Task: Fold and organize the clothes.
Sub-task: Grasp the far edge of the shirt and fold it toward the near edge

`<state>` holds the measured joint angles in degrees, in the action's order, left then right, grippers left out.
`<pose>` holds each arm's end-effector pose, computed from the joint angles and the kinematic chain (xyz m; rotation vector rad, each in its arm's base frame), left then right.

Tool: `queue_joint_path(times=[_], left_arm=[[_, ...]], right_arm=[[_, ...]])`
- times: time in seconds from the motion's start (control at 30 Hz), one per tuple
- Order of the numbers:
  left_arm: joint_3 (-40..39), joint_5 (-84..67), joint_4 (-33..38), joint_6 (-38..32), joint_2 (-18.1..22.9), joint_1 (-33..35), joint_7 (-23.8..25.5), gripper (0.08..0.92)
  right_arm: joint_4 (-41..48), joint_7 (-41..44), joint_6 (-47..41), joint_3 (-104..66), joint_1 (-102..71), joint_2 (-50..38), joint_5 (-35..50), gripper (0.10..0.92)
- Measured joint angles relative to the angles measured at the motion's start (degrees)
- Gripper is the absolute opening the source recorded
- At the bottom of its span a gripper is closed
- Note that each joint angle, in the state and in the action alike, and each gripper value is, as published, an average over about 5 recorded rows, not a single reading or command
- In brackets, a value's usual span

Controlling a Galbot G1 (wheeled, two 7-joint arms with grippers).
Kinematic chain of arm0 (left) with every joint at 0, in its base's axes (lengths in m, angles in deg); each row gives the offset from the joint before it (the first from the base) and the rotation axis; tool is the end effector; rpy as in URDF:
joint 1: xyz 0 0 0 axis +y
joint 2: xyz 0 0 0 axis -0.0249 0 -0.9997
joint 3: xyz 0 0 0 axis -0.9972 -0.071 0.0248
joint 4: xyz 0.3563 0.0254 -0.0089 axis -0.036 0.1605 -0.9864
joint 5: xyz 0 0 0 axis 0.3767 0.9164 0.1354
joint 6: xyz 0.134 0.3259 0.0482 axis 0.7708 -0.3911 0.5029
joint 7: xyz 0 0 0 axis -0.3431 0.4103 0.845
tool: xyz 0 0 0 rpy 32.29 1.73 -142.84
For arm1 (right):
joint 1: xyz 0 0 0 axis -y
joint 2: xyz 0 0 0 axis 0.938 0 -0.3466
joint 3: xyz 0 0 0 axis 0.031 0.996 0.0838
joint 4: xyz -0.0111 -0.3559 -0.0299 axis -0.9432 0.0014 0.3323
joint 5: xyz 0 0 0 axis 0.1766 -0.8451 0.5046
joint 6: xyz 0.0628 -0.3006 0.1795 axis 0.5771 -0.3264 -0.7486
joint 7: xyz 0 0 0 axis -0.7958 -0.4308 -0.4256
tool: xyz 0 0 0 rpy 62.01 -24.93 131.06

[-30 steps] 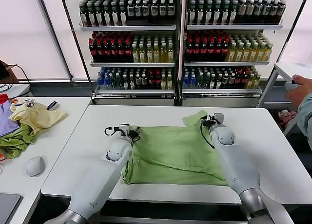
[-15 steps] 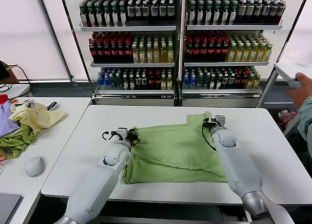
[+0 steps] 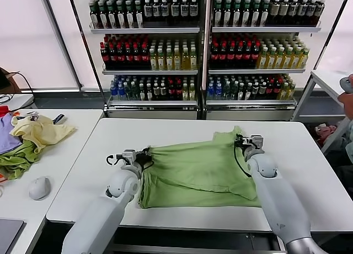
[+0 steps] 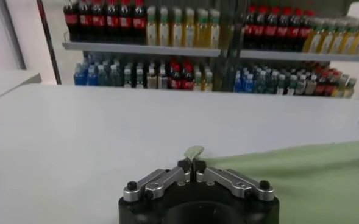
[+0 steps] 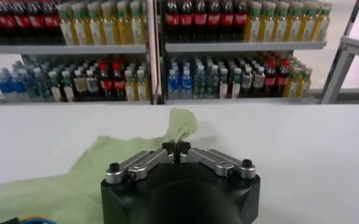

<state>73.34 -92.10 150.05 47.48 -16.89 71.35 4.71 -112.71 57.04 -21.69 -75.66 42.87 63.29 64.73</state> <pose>0.4269 -0.0081 -0.2995 -0.1692 -2.6858 0.0701 0.4801 -0.0902 -0.2832 0.0566 -2.8177 -0.0112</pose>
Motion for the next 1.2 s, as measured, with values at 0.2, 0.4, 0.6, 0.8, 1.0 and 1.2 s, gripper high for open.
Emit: queue_joint_path(times=[0.2, 0.4, 0.6, 0.8, 1.0, 1.2], left_arm=[[1.14, -0.57, 5.74, -0.07, -1.71, 3.29, -0.08, 0.094], [2.11, -0.3, 11.67, 0.2, -3.6, 7.39, -0.07, 0.094], [2.03, 0.75, 15.83, 0.57, -5.48, 11.69, 0.18, 0.094], [1.5, 2.79, 17.73, 1.22, -6.99, 15.03, 0.6, 0.094], [1.38, 5.65, 18.71, 2.11, -7.85, 17.38, 1.26, 0.105], [1.86, 8.87, 20.09, 2.37, -7.6, 19.26, 1.39, 0.251]], right_arm=[[-8.88, -0.4, 0.15, -2.21, -5.83, -1.59, -0.08, 0.119], [-17.55, -0.99, 0.18, -5.14, -13.34, -1.87, -1.08, 0.119], [-24.17, -1.54, 0.15, -8.72, -20.95, -1.53, -2.41, 0.119], [-27.38, -2.25, -0.36, -11.17, -26.45, -0.77, -3.69, 0.119], [-28.4, -3.1, -1.83, -11.84, -28.99, 0.12, -5.08, 0.149], [-29.68, -3.34, -2.43, -12.39, -31.03, 0.59, -6.48, 0.313]])
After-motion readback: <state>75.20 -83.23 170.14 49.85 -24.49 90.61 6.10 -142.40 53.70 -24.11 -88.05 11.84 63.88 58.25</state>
